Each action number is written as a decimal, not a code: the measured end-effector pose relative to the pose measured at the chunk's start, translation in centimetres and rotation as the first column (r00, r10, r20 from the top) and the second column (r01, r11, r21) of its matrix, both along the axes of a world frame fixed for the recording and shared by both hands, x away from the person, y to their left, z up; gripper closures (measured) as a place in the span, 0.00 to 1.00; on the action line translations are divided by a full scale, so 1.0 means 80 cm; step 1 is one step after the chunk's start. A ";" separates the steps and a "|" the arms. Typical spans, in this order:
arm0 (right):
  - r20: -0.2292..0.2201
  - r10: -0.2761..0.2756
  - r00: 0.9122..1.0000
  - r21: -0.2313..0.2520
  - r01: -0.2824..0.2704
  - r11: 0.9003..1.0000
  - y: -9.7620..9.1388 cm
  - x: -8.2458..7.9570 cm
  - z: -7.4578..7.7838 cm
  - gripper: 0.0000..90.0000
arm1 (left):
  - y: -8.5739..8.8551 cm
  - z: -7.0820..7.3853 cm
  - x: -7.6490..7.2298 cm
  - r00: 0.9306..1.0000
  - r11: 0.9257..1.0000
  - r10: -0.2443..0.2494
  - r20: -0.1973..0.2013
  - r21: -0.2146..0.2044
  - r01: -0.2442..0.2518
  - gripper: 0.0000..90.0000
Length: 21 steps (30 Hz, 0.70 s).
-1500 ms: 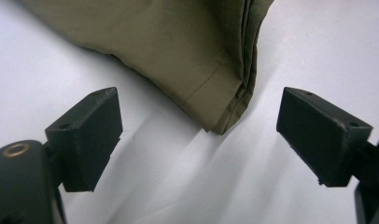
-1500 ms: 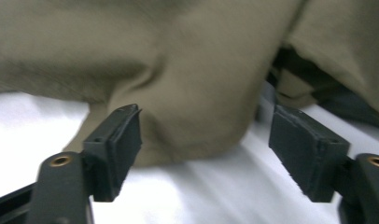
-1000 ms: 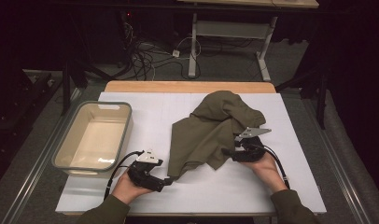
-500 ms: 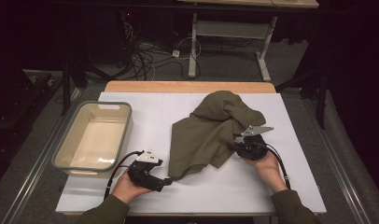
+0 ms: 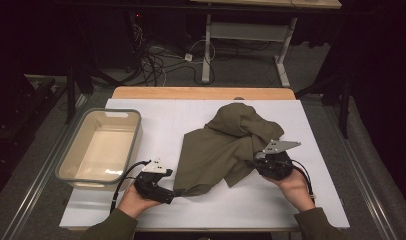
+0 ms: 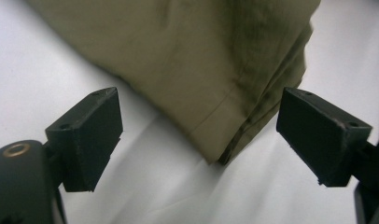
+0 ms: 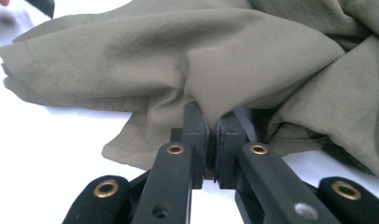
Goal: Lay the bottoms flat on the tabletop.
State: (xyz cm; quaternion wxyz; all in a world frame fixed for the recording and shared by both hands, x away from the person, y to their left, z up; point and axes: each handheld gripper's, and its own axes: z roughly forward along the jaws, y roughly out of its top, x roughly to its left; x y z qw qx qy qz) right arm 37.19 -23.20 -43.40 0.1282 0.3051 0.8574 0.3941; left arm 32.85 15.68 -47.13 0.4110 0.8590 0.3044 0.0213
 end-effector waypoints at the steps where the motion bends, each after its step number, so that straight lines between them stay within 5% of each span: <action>1: -0.001 0.003 1.000 0.004 -0.003 1.000 0.000 -0.003 0.000 0.96 | 0.001 0.002 -0.001 1.000 1.000 -0.002 0.003 -0.004 0.002 0.15; 11: -0.023 0.112 0.993 0.030 -0.112 0.993 0.019 -0.035 0.001 0.96 | 0.002 0.004 -0.001 1.000 1.000 0.002 0.012 -0.017 -0.002 0.15; 21: -0.073 0.226 0.971 0.002 -0.226 0.974 0.044 -0.065 -0.015 0.96 | 0.001 0.003 -0.001 1.000 1.000 0.002 0.011 -0.014 -0.002 0.15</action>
